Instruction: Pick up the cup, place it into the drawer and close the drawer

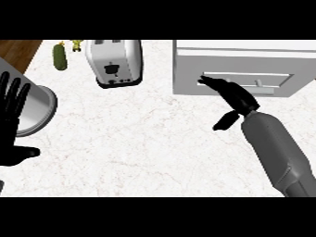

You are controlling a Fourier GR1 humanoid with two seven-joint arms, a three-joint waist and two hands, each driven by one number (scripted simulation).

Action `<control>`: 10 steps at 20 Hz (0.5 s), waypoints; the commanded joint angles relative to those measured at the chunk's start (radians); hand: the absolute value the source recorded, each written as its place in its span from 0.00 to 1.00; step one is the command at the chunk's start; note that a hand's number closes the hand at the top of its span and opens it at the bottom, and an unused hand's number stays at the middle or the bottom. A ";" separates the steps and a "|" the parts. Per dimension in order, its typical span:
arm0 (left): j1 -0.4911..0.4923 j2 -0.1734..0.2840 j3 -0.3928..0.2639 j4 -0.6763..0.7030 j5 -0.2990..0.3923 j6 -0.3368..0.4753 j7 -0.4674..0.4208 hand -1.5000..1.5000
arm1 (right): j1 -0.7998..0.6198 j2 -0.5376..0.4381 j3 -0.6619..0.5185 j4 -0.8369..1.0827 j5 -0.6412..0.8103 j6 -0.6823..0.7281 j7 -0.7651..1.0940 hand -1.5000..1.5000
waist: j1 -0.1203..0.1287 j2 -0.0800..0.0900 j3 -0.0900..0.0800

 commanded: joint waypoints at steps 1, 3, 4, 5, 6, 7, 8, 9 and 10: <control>-0.011 -0.026 0.005 -0.015 -0.015 0.004 0.011 0.00 | -0.121 -0.028 -0.071 0.234 -0.015 -0.022 -0.096 0.00 | 0.008 0.009 0.003; 0.027 0.007 0.028 0.002 -0.001 -0.049 0.013 0.00 | -0.175 -0.057 -0.084 0.277 -0.015 0.008 -0.100 0.00 | 0.017 0.012 0.003; 0.041 -0.023 0.000 0.010 -0.012 -0.069 -0.016 0.00 | -0.185 -0.076 -0.092 0.299 -0.016 0.014 -0.112 0.00 | 0.029 0.018 0.003; 0.002 -0.013 0.006 0.032 -0.014 -0.069 -0.006 0.00 | -0.209 -0.049 -0.084 0.325 -0.001 -0.007 -0.076 0.00 | 0.036 0.024 0.003; -0.029 -0.008 0.033 0.021 0.005 -0.033 0.025 0.00 | -0.220 -0.101 -0.099 0.336 -0.011 0.026 -0.114 0.00 | 0.023 0.018 0.004; -0.024 -0.009 0.022 0.035 0.004 -0.056 0.028 0.00 | -0.212 -0.080 -0.099 0.357 -0.005 -0.016 -0.124 0.00 | 0.029 0.022 0.004; -0.037 -0.019 0.015 0.048 -0.011 -0.056 0.019 0.00 | -0.252 -0.091 -0.107 0.367 -0.010 0.013 -0.110 0.00 | 0.026 0.021 0.003; -0.019 -0.031 0.002 0.046 -0.026 -0.066 -0.003 0.00 | -0.267 -0.095 -0.107 0.383 -0.005 0.012 -0.111 0.00 | 0.037 0.025 0.004; -0.051 -0.033 0.002 0.053 -0.041 -0.056 -0.011 0.00 | -0.243 -0.120 -0.111 0.395 -0.006 0.005 -0.153 0.00 | 0.036 0.029 0.004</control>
